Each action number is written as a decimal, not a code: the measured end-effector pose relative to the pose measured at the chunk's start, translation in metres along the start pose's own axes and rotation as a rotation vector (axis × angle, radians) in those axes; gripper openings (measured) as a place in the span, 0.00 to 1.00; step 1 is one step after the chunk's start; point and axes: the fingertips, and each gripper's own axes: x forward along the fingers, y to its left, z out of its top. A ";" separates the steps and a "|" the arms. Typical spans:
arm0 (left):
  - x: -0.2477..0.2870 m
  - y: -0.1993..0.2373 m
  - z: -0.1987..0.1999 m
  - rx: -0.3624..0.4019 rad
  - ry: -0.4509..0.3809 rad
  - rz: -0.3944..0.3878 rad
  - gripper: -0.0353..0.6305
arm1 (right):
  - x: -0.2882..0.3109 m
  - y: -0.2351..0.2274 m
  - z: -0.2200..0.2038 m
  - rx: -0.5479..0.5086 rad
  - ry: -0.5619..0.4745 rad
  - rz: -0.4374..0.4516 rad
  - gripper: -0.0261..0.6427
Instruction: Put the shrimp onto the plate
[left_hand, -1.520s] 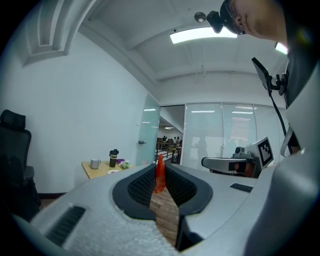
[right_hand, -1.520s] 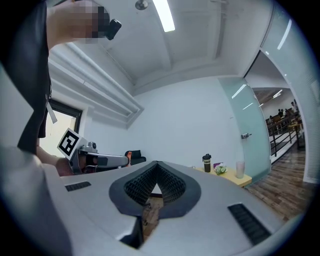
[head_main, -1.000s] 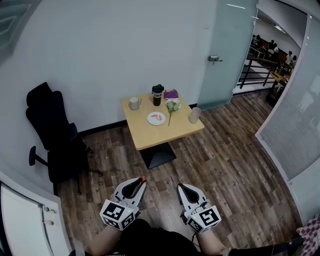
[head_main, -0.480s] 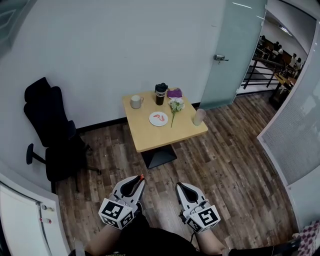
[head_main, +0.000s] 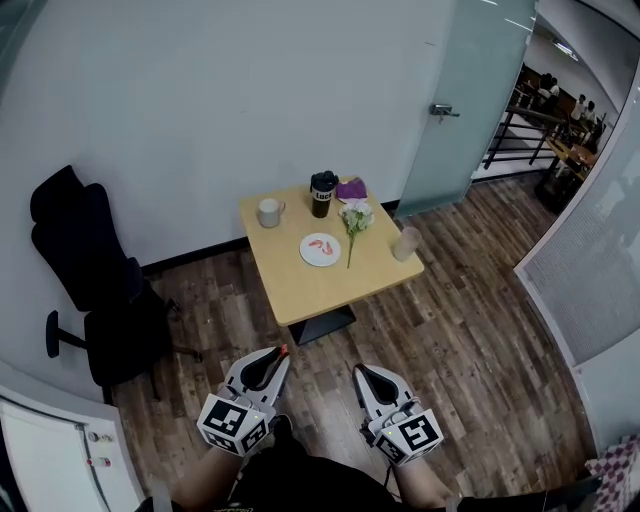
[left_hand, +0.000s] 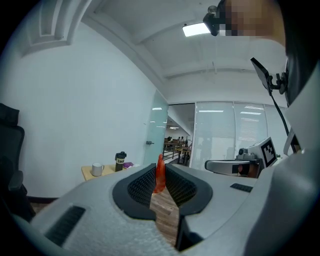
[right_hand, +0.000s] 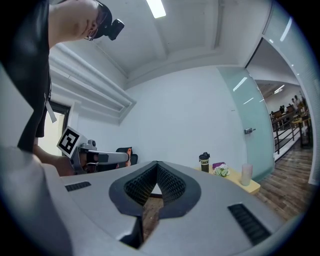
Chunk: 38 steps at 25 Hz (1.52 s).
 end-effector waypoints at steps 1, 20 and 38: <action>0.005 0.010 0.002 0.000 0.000 -0.007 0.15 | 0.011 -0.001 0.003 0.005 -0.008 -0.002 0.04; 0.053 0.156 0.019 -0.011 0.014 -0.112 0.15 | 0.157 -0.015 0.001 -0.034 0.038 -0.111 0.04; 0.133 0.185 0.029 0.002 0.013 -0.091 0.15 | 0.214 -0.088 0.005 -0.056 0.025 -0.076 0.04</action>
